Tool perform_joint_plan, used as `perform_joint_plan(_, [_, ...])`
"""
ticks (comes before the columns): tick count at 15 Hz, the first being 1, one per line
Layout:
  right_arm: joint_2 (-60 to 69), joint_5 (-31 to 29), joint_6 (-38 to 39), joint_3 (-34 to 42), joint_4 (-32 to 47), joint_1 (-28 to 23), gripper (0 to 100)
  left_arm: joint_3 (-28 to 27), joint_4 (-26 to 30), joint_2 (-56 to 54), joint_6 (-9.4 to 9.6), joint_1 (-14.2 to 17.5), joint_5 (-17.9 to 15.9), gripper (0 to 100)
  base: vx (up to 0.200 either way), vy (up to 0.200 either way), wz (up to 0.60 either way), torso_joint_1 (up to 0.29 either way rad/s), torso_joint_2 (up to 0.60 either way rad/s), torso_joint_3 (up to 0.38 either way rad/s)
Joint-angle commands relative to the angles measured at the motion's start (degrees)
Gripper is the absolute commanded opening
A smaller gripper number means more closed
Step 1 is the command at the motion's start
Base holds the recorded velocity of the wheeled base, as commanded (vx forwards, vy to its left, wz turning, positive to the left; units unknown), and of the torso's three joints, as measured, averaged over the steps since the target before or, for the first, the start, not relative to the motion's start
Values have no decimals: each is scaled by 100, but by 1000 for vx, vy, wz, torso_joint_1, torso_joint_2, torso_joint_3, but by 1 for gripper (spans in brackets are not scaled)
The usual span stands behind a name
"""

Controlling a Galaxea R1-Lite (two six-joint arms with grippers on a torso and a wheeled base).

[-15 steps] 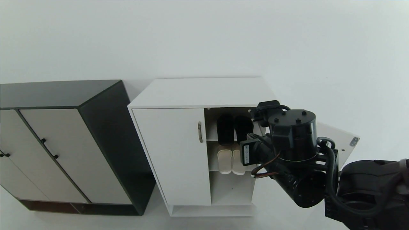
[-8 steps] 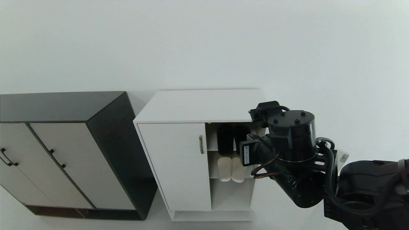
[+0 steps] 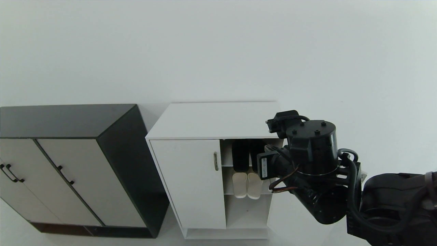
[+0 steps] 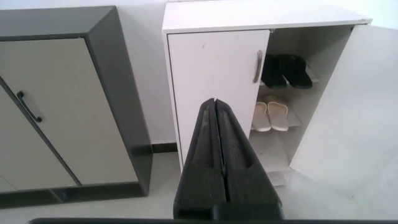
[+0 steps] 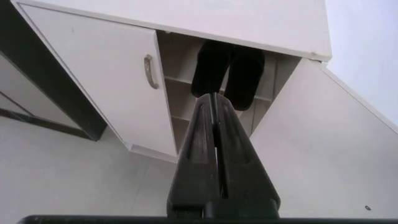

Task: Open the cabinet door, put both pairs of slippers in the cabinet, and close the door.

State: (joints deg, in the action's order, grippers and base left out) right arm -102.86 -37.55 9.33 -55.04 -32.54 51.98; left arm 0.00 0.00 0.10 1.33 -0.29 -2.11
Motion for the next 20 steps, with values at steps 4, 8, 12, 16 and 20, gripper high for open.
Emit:
perform_joint_plan(4, [3, 2, -19, 11, 2, 5, 0, 0, 0, -1, -1, 3, 0, 0, 0, 0, -450, 2, -3, 2])
perform_joint_plan(8, [65, -7, -115, -7, -16, -180, 0, 0, 0, -1, -1, 3, 0, 0, 0, 0, -450, 7, -1, -3])
perform_joint_plan(12, [109, 98, -177, -429, 81, -953, 0, 0, 0, -1, 8, 3, 9, 0, 0, 0, 0, 0, 0, 0])
perform_joint_plan(16, [100, 564, 412, -1070, 1206, -1682, 0, 0, 0, -1, 8, 3, 0, 0, 0, 0, 0, 0, 0, 0])
perform_joint_plan(20, [-190, 986, 904, -1659, 2234, -2157, 0, 0, 0, -1, 8, 3, 0, 0, 0, 0, 0, 0, 0, 0])
